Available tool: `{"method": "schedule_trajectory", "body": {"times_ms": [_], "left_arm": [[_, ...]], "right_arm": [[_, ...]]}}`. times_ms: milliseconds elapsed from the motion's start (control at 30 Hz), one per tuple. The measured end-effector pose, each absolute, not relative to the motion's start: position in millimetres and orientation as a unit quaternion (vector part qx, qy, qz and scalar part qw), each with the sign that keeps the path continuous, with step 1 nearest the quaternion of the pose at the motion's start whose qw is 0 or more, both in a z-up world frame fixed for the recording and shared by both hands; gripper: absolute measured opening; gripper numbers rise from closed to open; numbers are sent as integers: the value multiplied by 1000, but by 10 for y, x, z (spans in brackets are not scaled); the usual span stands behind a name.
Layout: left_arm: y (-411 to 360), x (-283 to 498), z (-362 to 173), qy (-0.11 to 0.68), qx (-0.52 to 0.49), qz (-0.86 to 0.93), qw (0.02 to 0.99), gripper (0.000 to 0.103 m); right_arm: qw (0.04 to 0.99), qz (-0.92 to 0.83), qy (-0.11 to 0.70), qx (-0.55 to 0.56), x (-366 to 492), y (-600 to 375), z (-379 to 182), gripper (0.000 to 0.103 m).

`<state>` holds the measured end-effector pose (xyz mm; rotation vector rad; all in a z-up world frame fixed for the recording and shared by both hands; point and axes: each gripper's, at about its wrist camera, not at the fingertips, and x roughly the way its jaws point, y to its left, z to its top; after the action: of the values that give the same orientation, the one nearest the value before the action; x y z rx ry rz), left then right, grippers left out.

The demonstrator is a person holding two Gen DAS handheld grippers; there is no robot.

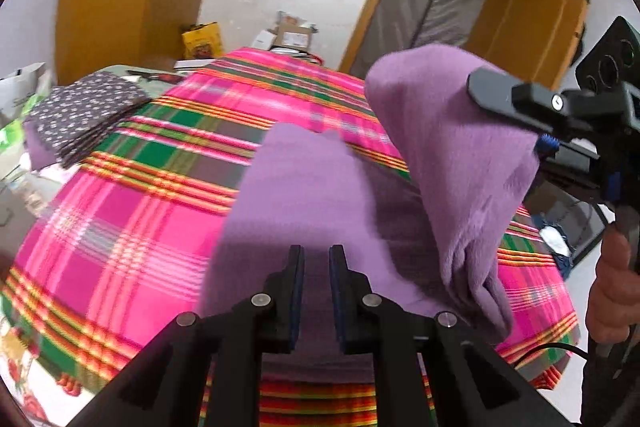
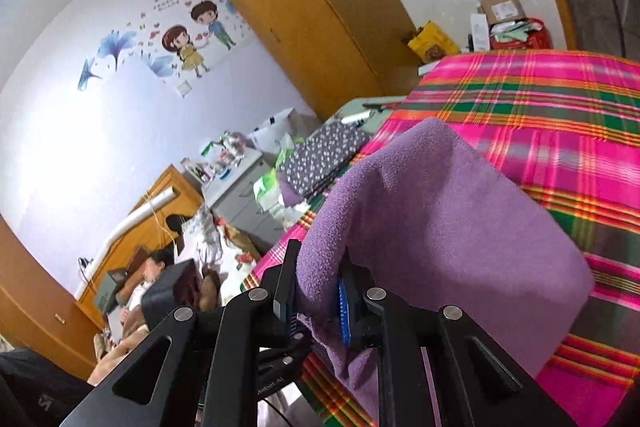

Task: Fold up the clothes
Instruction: 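Grasp the lilac fabric edge with the right gripper and lift it up, then lay the lifted lilac edge over the fabric and open the right gripper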

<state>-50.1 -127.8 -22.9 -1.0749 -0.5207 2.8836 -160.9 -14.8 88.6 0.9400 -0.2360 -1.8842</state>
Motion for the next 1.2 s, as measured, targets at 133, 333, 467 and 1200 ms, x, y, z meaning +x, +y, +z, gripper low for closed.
{"method": "schedule_trajectory", "body": {"times_ms": [133, 333, 467, 1200], "left_arm": [[-1421, -437, -249, -168, -346, 923, -23, 13], [-1648, -336, -273, -174, -349, 919, -66, 13], [-1759, -296, -296, -178, -350, 916, -82, 13], [-1941, -217, -402, -156, -371, 906, -130, 13]], "right_arm": [[480, -775, -74, 404, -1659, -386, 717, 18], [469, -772, -35, 427, -1681, -712, 459, 20], [468, -767, -18, 439, -1687, -881, 350, 29], [485, -761, -8, 431, -1479, -1161, 408, 46]]}}
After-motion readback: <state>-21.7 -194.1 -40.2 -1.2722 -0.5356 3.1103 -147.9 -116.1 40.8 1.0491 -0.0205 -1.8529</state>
